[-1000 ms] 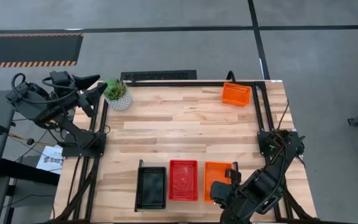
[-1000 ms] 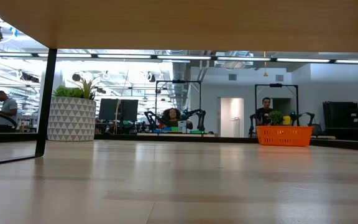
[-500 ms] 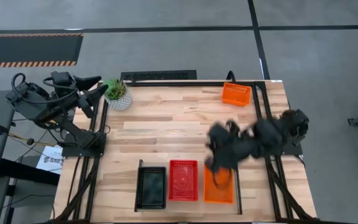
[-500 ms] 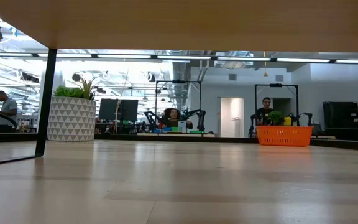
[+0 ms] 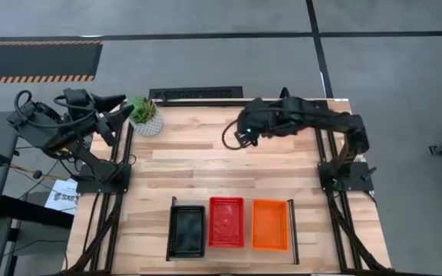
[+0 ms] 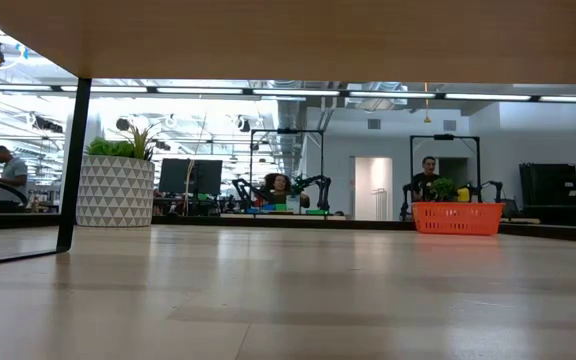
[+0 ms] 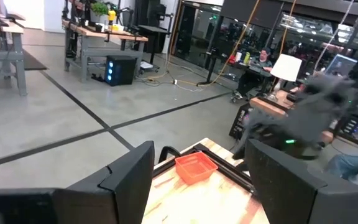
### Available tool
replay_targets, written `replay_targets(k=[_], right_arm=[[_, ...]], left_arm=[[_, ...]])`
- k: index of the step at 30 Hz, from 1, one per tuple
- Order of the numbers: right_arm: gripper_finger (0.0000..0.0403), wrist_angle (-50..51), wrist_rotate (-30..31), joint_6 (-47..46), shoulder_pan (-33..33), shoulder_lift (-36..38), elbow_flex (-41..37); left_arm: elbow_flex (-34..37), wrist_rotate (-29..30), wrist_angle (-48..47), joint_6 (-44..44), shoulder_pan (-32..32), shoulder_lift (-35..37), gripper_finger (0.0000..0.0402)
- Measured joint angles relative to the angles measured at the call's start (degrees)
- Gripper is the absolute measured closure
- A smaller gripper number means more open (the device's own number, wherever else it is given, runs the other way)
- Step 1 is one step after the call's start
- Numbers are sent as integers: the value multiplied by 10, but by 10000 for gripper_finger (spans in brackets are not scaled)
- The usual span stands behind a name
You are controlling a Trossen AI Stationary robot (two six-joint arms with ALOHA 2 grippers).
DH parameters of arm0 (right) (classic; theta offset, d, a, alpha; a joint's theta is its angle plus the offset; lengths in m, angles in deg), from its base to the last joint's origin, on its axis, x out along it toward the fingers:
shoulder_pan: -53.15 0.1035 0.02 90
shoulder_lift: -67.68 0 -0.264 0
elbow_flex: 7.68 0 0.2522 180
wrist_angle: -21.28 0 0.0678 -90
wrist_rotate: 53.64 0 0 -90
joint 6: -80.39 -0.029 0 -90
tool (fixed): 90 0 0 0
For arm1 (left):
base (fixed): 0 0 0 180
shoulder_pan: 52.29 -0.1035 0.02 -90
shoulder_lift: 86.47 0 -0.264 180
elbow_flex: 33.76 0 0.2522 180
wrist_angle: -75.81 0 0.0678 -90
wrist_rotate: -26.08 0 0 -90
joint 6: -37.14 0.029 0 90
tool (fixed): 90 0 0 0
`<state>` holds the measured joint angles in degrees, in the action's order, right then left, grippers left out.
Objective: Stack baskets on shelf by color
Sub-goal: Stack the orange bin on the top of the orange bins on the shelf
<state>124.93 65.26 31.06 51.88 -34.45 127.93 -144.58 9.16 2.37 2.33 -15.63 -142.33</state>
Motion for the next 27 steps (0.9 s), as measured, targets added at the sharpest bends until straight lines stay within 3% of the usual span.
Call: replay_targets(k=[5,8,14,21,27], right_arm=[[173,-2,-31,-108,-47,95,-201],[167,-62,-34,-171,-53,143,-317],[167,-134,-21,-253,-71,198,-486],[168,-217,-18,-182,-156,204,-596],[168,-277,-48,-82,-247,204,-639]], left_arm=[[0,-8,-7,0,0,0,160],[0,-7,-20,0,0,0,160],[0,8,-30,-5,0,0,160],[0,9,-30,-6,0,1,160],[0,13,-34,-6,0,0,160]])
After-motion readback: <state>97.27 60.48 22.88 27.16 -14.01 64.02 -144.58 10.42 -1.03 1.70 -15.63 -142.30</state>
